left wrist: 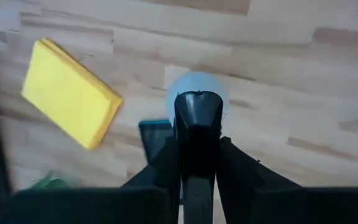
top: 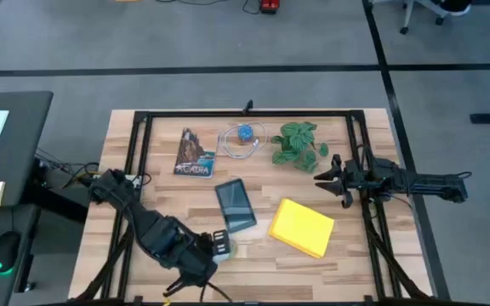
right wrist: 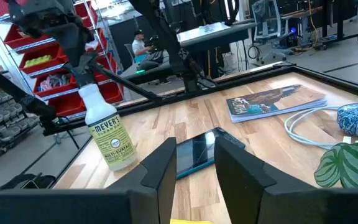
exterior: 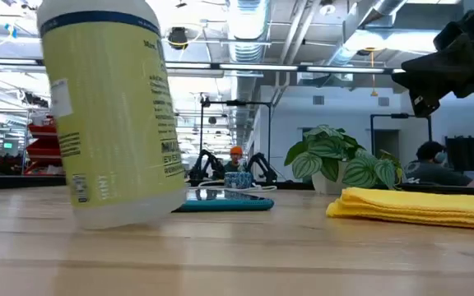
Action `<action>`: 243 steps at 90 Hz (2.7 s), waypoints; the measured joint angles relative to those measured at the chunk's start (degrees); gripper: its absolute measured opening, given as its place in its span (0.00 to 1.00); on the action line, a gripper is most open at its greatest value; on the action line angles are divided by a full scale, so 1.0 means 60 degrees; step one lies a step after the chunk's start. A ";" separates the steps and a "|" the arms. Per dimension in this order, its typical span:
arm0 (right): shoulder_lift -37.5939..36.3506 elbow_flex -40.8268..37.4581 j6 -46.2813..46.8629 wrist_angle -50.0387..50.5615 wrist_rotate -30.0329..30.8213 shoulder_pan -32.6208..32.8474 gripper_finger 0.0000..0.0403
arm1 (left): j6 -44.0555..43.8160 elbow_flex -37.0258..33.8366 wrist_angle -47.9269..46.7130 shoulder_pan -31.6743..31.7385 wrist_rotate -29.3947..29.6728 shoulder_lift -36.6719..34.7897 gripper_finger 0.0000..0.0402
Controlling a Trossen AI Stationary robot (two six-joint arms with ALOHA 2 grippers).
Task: Apply microfiber cloth
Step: Spray the front of the blue tablet
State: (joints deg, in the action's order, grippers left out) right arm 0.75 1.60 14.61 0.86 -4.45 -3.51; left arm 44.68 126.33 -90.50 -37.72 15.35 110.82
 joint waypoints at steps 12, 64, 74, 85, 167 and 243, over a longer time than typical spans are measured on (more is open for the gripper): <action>-0.0001 0.0000 0.0000 0.0000 0.0000 0.0000 0.24 | -0.0134 0.0166 0.0030 -0.0061 0.0143 -0.0320 0.12; -0.0001 -0.0001 0.0000 0.0000 0.0000 0.0000 0.24 | -0.2273 0.0393 0.0095 -0.0233 -0.2000 -0.0928 0.12; 0.0000 -0.0001 0.0000 0.0000 0.0000 0.0002 0.24 | -0.2216 0.0018 0.0106 -0.0253 -0.1889 -0.0910 0.12; -0.0001 -0.0001 0.0000 0.0000 0.0000 0.0001 0.24 | -0.1932 -0.0658 0.0081 -0.0239 -0.1817 -0.0910 0.12; -0.0004 0.0001 0.0000 0.0004 0.0000 0.0000 0.24 | -0.3974 -0.1335 0.0084 -0.0083 0.0328 -0.0933 0.36; 0.0000 -0.0002 0.0000 0.0007 0.0000 0.0000 0.24 | -0.4738 -0.1317 0.0084 0.0171 0.2941 -0.1232 0.36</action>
State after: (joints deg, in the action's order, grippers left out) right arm 0.75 1.58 14.61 0.91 -4.45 -3.51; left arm 16.25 118.43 -90.00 -36.69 32.99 103.43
